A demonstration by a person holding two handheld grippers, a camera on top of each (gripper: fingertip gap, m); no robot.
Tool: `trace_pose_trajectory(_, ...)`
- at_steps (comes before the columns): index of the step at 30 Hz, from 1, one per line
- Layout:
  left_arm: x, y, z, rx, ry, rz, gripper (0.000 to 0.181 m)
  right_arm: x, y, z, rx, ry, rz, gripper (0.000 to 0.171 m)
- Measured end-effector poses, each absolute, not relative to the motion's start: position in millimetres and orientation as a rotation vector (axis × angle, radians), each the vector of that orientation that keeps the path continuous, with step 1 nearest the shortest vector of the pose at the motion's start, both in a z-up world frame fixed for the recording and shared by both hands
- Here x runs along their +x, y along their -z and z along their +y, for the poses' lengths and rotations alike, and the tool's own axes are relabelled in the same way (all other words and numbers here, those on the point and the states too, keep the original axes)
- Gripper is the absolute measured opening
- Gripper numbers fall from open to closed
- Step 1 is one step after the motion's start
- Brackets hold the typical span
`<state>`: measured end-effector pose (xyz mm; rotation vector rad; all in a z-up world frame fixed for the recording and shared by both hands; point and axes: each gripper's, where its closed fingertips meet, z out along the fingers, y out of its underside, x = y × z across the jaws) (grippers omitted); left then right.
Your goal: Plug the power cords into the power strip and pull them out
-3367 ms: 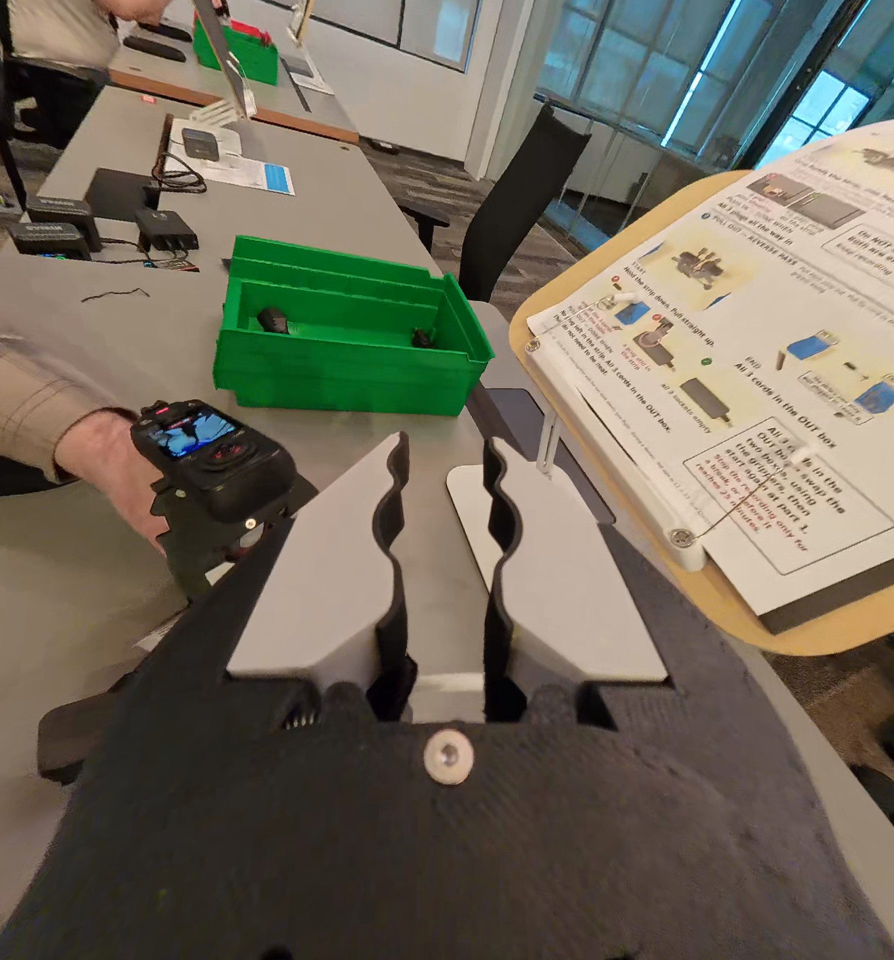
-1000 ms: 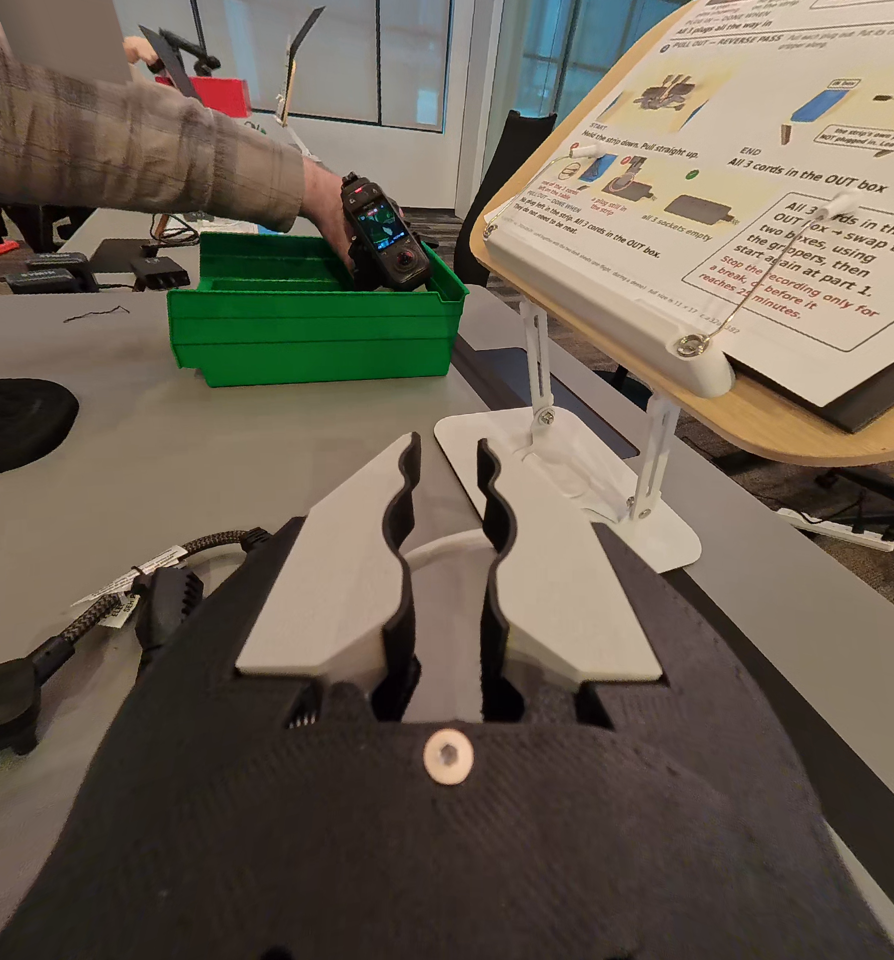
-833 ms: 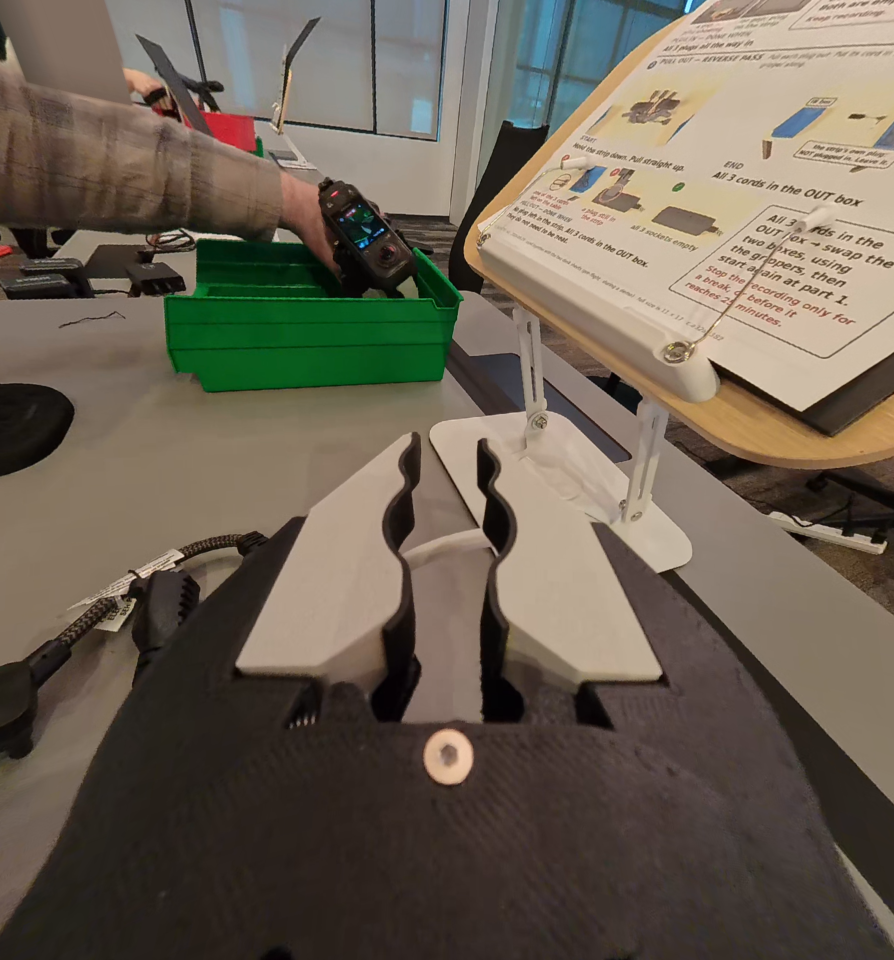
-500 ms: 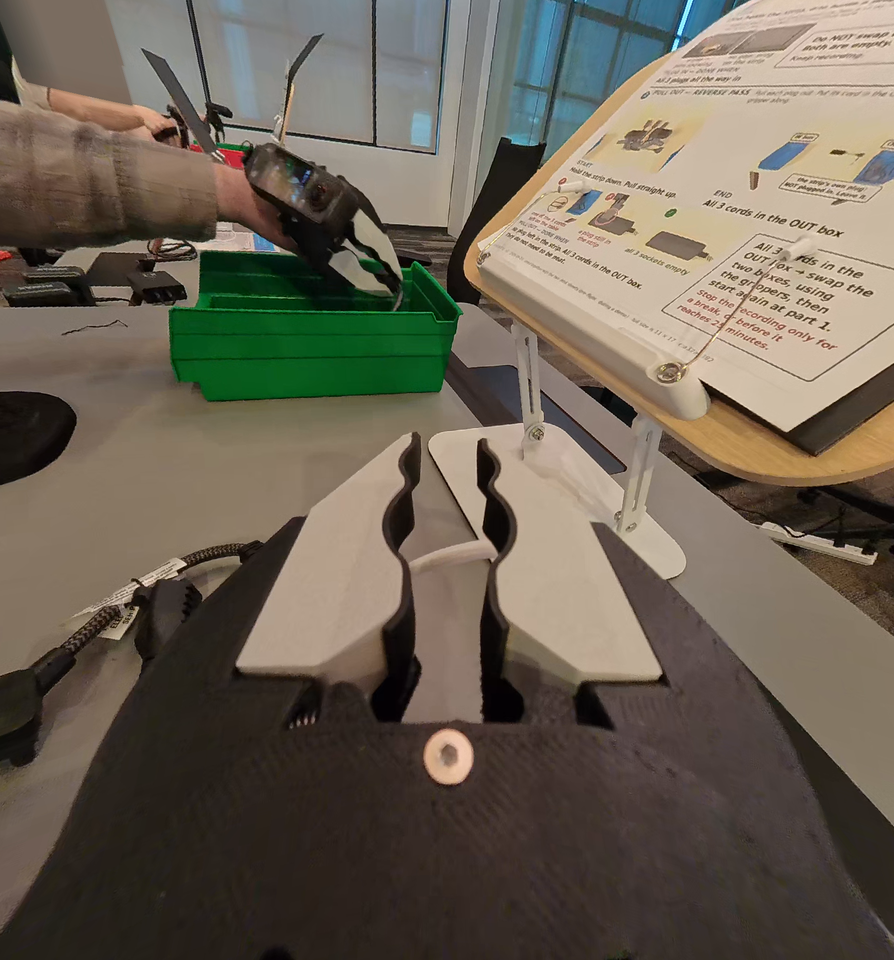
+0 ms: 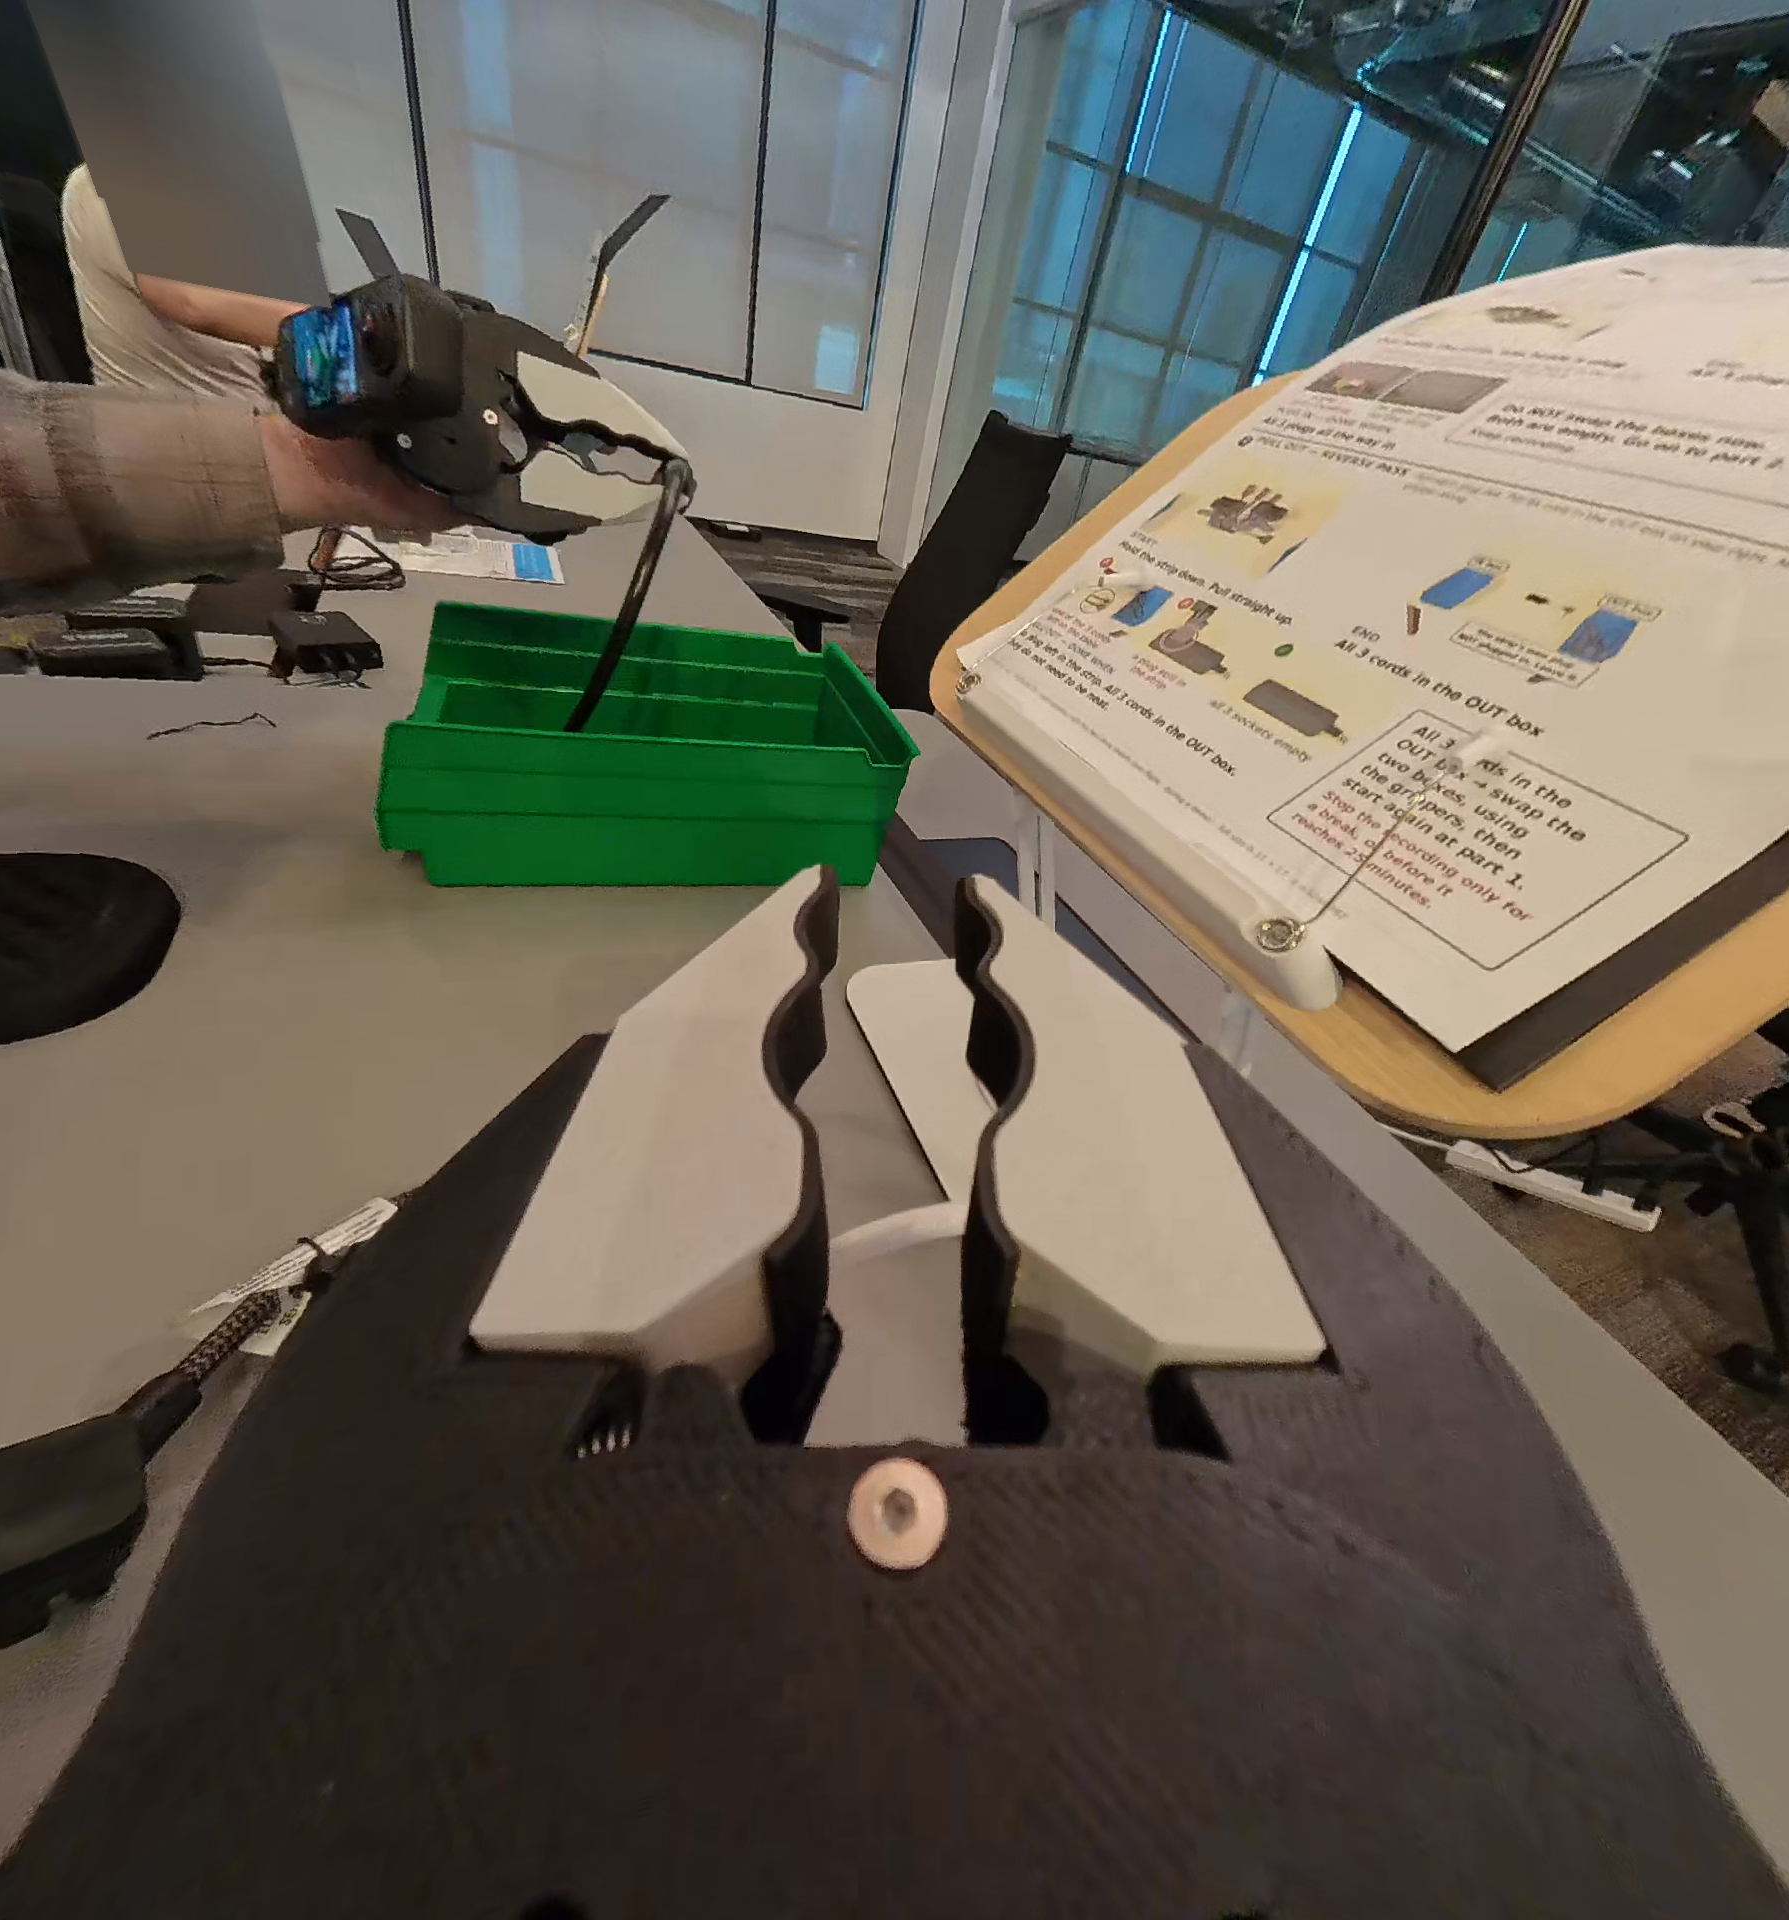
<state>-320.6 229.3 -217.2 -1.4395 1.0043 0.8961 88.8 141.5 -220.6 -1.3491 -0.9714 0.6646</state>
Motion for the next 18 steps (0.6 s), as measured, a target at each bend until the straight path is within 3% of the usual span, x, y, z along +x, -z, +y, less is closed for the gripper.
trace_pose_trajectory(18,-304,130,195,-1.281,-0.922,0.841,0.015,80,184,128,-1.263,-0.541,-0.979,0.024)
